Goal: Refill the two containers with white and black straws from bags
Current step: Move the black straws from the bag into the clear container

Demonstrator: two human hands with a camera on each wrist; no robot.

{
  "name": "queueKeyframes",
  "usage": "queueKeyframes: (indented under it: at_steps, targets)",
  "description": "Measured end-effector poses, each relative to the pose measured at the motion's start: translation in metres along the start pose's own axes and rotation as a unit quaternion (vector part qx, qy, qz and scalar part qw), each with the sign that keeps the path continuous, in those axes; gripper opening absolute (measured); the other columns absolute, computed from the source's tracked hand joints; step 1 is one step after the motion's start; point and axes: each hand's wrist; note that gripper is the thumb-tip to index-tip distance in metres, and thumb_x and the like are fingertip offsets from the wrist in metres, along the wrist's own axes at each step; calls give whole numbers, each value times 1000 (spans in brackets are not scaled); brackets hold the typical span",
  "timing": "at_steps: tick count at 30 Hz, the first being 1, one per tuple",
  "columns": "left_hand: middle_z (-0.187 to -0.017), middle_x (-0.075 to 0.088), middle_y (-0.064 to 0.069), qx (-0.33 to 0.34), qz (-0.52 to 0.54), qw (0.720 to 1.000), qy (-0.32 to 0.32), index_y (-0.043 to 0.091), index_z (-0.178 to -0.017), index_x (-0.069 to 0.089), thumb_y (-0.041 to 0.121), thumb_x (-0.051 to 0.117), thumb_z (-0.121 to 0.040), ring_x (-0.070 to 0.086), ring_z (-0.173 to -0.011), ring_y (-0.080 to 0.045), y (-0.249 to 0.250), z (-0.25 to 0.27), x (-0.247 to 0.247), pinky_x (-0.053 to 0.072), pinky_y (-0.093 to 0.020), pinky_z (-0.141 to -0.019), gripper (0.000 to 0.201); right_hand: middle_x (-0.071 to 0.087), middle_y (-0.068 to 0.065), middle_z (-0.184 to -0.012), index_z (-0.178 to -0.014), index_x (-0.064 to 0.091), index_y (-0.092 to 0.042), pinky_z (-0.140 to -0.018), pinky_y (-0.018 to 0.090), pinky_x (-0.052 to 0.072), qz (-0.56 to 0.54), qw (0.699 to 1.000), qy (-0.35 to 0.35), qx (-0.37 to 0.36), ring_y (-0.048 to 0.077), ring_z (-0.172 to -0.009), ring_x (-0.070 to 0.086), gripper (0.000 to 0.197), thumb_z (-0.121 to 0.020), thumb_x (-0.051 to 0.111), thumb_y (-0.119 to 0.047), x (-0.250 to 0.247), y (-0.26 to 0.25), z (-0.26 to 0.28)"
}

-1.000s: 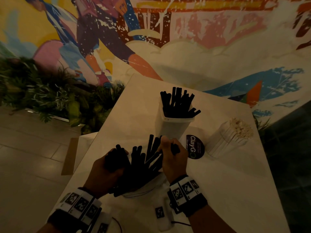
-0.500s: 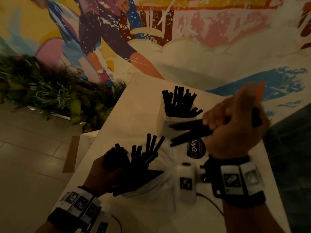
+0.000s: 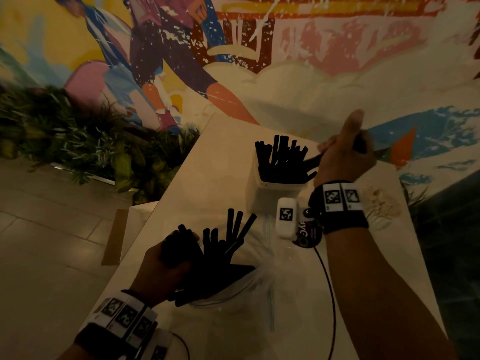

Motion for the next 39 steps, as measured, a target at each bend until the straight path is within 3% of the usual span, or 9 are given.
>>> queueKeyframes:
  at_steps: [5, 9, 12, 17, 22, 26, 30, 35, 39]
  targets:
    - [-96, 68, 28, 2, 18, 1000, 0, 58, -84, 64, 40, 67, -53, 64, -90, 3, -2, 0, -1, 52, -11, -78, 36, 58, 4, -51, -56, 55, -13, -61, 36, 51, 187, 977, -102, -16, 23, -52, 55, 52, -92, 54, -50, -10, 37, -6]
    - [-94, 69, 26, -11, 15, 1000, 3, 57, -84, 64, 45, 64, -48, 65, -91, 1, 0, 0, -1, 52, -10, -75, 38, 67, 16, -95, -86, 69, -8, -78, 37, 42, 449, 870, -198, -42, 32, -89, 60, 62, -95, 37, -60, -18, 48, -14]
    - [-95, 69, 25, -2, 16, 1000, 1, 56, -84, 65, 43, 65, -49, 65, -93, -1, -2, 0, -2, 52, -11, -75, 37, 32, 16, -151, -136, 47, -21, -110, 56, 23, 579, 779, -241, 3, 35, -136, 32, 65, -92, 31, -67, -20, 55, -16]
    - [-94, 69, 24, -2, 10, 1000, -1, 57, -82, 65, 31, 70, -56, 66, -91, -2, -2, -1, -1, 53, -11, -73, 37, 9, 19, -159, -152, 8, -15, -110, 51, 27, 496, 831, -218, -125, 34, -145, 18, 83, -92, 56, -44, -29, 75, -17]
    - [-101, 69, 19, 5, 14, 1000, -7, 55, -85, 65, 25, 68, -59, 66, -94, -6, -5, -2, -1, 55, -19, -80, 40, 16, 9, -158, -147, 27, -20, -109, 58, 25, 611, 674, -406, -93, 33, -141, 22, 59, -98, 30, -53, -27, 86, -20]
    - [-100, 69, 18, 3, 21, 1000, -1, 54, -85, 66, 35, 69, -54, 66, -95, -8, -4, -3, -1, 55, -25, -82, 37, 14, 13, -159, -148, 29, -20, -113, 56, 14, 540, 761, -339, -122, 32, -146, 12, 68, -93, 35, -60, -28, 61, -8]
    - [-98, 68, 23, 12, -6, 1000, -1, 61, -83, 63, 22, 72, -66, 66, -94, -6, -6, -5, 0, 55, -25, -82, 43, 47, 7, -144, -139, 45, -16, -107, 36, 40, 338, 880, -310, -121, 19, -132, 45, 56, -88, 58, -35, -50, 29, 35]
    - [-96, 68, 23, 16, -28, 999, -8, 59, -86, 62, 28, 70, -63, 66, -87, -1, -1, -4, 2, 53, -17, -75, 40, 39, -10, -146, -148, 25, -28, -102, 26, 44, 290, 763, -542, 200, 16, -136, 38, 85, -79, 52, 13, -89, 25, 86]
    - [-90, 68, 28, 26, -40, 999, -19, 56, -84, 63, -8, 68, -74, 64, -83, 5, 0, -5, 4, 50, -6, -67, 65, 32, -18, -145, -146, 12, -39, -99, 6, 34, 264, 735, -588, 210, 2, -139, 26, 99, -72, 55, 11, -88, 23, 109]
Point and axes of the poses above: each hand's wrist, its own z-axis away from the middle knuckle, its own x-axis out of the palm, y = z × x
